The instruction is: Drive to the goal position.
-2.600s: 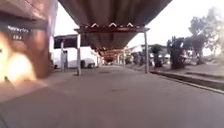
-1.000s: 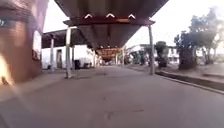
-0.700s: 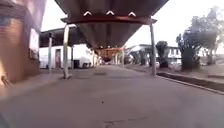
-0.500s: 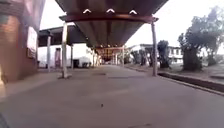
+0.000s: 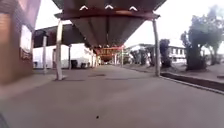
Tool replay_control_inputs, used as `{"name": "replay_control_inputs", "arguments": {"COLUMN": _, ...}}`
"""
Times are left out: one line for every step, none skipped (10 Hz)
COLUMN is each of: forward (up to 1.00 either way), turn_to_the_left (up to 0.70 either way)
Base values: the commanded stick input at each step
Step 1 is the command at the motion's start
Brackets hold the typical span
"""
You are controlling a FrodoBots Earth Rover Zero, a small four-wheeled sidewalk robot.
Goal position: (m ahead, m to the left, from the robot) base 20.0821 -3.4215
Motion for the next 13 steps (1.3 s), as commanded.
{"name": "replay_control_inputs", "arguments": {"forward": 0.7, "turn_to_the_left": 0.0}}
{"name": "replay_control_inputs", "arguments": {"forward": 0.7, "turn_to_the_left": 0.0}}
{"name": "replay_control_inputs", "arguments": {"forward": 0.7, "turn_to_the_left": 0.0}}
{"name": "replay_control_inputs", "arguments": {"forward": 0.7, "turn_to_the_left": 0.0}}
{"name": "replay_control_inputs", "arguments": {"forward": 0.7, "turn_to_the_left": 0.0}}
{"name": "replay_control_inputs", "arguments": {"forward": 0.7, "turn_to_the_left": 0.0}}
{"name": "replay_control_inputs", "arguments": {"forward": 0.7, "turn_to_the_left": 0.0}}
{"name": "replay_control_inputs", "arguments": {"forward": 0.7, "turn_to_the_left": 0.0}}
{"name": "replay_control_inputs", "arguments": {"forward": 0.7, "turn_to_the_left": 0.0}}
{"name": "replay_control_inputs", "arguments": {"forward": 0.7, "turn_to_the_left": 0.0}}
{"name": "replay_control_inputs", "arguments": {"forward": 0.7, "turn_to_the_left": 0.0}}
{"name": "replay_control_inputs", "arguments": {"forward": 0.7, "turn_to_the_left": 0.0}}
{"name": "replay_control_inputs", "arguments": {"forward": 0.7, "turn_to_the_left": 0.0}}
